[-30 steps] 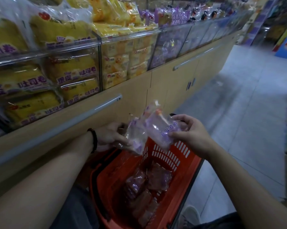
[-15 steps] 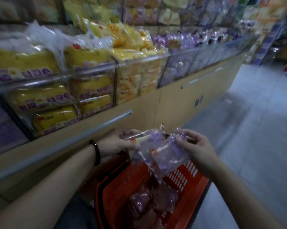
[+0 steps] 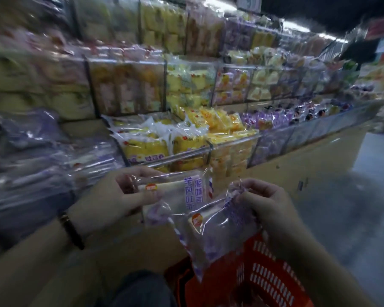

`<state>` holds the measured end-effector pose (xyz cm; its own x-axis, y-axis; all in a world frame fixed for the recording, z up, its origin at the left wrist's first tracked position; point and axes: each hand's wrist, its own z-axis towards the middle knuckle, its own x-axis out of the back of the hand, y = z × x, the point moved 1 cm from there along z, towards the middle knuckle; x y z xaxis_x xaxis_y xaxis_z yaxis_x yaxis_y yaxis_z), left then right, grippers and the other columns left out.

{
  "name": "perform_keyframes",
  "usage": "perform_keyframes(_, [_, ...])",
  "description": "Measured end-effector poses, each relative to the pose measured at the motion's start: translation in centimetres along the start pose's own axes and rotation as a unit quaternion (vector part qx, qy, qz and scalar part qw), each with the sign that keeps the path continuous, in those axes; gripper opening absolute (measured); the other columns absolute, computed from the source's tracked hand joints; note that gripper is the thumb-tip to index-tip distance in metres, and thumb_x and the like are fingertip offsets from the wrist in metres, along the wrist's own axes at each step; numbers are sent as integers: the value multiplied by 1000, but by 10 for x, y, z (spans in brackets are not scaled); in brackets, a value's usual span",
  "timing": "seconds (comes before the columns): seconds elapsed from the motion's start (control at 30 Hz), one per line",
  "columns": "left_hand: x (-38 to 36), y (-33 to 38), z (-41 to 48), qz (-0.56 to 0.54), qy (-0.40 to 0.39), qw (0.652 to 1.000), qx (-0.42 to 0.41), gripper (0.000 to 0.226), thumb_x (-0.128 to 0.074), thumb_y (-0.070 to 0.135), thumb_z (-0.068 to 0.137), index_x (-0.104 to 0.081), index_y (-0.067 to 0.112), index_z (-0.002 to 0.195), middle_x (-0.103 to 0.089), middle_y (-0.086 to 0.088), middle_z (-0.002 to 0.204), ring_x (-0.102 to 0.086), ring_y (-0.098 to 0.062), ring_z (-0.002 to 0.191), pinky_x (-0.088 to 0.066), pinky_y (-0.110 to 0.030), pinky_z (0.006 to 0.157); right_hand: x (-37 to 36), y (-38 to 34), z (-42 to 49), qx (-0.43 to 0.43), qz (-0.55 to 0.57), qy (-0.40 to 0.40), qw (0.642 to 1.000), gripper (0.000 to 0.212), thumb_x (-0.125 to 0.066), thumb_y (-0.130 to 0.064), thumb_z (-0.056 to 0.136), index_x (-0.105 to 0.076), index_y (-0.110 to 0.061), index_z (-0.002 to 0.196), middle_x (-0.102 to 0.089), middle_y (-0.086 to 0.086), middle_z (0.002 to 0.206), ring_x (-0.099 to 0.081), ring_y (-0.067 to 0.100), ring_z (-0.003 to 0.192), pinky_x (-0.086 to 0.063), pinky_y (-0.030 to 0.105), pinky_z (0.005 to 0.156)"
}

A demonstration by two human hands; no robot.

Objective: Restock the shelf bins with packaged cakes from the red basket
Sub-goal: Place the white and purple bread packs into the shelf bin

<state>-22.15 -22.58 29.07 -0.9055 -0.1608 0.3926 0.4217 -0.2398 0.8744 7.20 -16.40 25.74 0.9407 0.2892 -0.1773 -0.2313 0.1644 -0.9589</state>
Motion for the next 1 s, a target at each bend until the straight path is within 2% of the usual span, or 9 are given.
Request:
perform_keyframes(0.17, [84,33,-40,76,100,992,2,44,-87,30,73,-75,20,114,-79,-6,101,-74,-25,93,-58,-39,83,-64,-50,10,33,17,-62,997,32,-70,9,86,-80,-18,72,-69,5,67,-57,7,43,-42,18,38])
perform_keyframes(0.3, [148,65,-82,119,164,979,19,39,-86,18,77,-73,15,114,-76,0,89,-70,-14,79,-56,-20,67,-118,-68,20,50,-3,-114,992,13,-81,-6,78,-82,-15,87,-67,7,72,-50,19,58,-33,22,48])
perform_keyframes(0.37, [178,75,-104,142,191,971,30,34,-86,17,78,-74,16,111,-74,0,82,-67,-15,76,-55,-16,64,-146,-76,20,65,-17,-134,989,16,-80,-6,78,-83,-13,92,-72,13,78,-57,23,64,-40,25,48])
perform_keyframes(0.5, [232,83,-135,178,233,954,56,33,-88,37,68,-78,36,99,-74,-22,86,-72,-34,75,-60,-41,70,-189,-85,29,73,-31,-154,985,12,-79,-6,85,-82,-13,94,-77,18,90,-68,24,71,-53,35,55])
perform_keyframes(0.6, [268,81,-139,200,278,937,70,40,-88,37,63,-79,28,100,-73,-26,89,-72,-42,83,-61,-35,63,-214,-85,51,99,-68,-123,985,5,-82,-11,87,-80,-14,89,-73,12,79,-61,26,68,-46,39,61])
perform_keyframes(0.73, [303,68,-114,208,305,926,81,43,-91,31,65,-77,21,104,-67,-22,73,-62,-16,57,-52,-23,48,-239,-85,84,149,-108,-39,982,8,-80,-13,91,-74,-9,90,-65,10,78,-59,22,65,-47,37,54])
perform_keyframes(0.83, [314,54,-71,228,309,920,79,30,-93,31,70,-77,29,96,-73,-22,91,-66,-21,70,-58,-28,59,-263,-86,119,188,-175,4,966,11,-79,-23,93,-69,-19,90,-71,7,86,-66,26,75,-56,48,64])
perform_keyframes(0.93, [312,38,-24,248,301,919,60,30,-95,36,68,-78,35,93,-71,-6,76,-65,-20,69,-61,-42,72,-285,-87,158,203,-188,50,960,12,-76,-28,94,-66,-23,90,-69,-2,85,-69,25,84,-59,51,75])
perform_keyframes(1.0, [307,27,3,255,299,918,51,34,-95,35,68,-77,34,97,-67,3,71,-60,-12,65,-57,-36,65,-299,-90,183,205,-185,68,959,11,-75,-27,95,-66,-22,92,-69,-2,85,-70,24,85,-59,48,75])
